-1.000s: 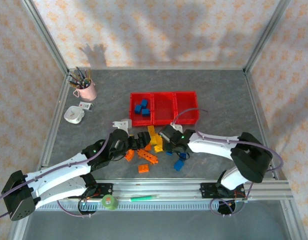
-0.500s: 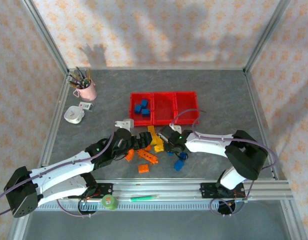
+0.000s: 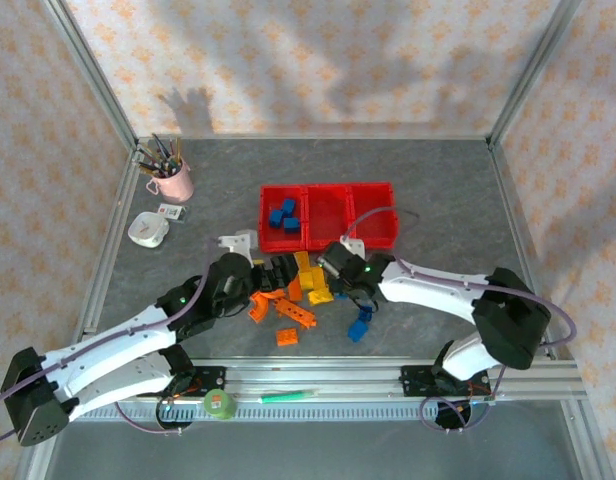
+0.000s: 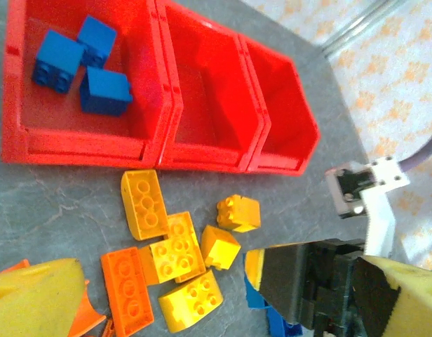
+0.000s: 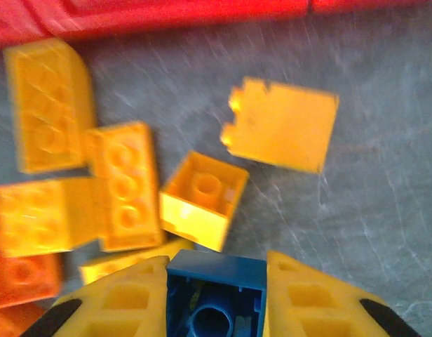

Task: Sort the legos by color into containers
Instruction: Place the lego in the container.

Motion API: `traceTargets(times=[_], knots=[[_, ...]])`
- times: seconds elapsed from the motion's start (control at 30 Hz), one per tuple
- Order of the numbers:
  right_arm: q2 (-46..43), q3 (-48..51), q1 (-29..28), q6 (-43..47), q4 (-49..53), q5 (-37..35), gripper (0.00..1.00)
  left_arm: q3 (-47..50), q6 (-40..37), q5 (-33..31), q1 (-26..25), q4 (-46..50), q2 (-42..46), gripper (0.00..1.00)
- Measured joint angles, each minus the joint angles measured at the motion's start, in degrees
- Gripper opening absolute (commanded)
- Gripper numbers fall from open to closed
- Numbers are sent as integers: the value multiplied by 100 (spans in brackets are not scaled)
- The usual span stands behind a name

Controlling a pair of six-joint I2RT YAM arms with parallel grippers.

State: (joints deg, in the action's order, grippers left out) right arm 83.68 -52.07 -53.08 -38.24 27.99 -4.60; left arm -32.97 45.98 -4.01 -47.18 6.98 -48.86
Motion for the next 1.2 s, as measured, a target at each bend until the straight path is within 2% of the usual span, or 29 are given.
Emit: traceTargets(times=[0.23, 0.47, 0.83, 1.2], knots=[[210, -1231, 61, 424, 111, -210, 28, -2, -81, -197, 363, 636, 492, 99], [1622, -2787, 243, 964, -107, -247, 28, -111, -236, -420, 621, 1126, 599, 99], [3458, -4446, 531, 1502, -367, -98, 29, -111, -234, -590, 684, 1303, 603, 99], [4087, -5069, 540, 1790, -396, 28, 49, -111, -234, -586, 684, 1305, 715, 99]])
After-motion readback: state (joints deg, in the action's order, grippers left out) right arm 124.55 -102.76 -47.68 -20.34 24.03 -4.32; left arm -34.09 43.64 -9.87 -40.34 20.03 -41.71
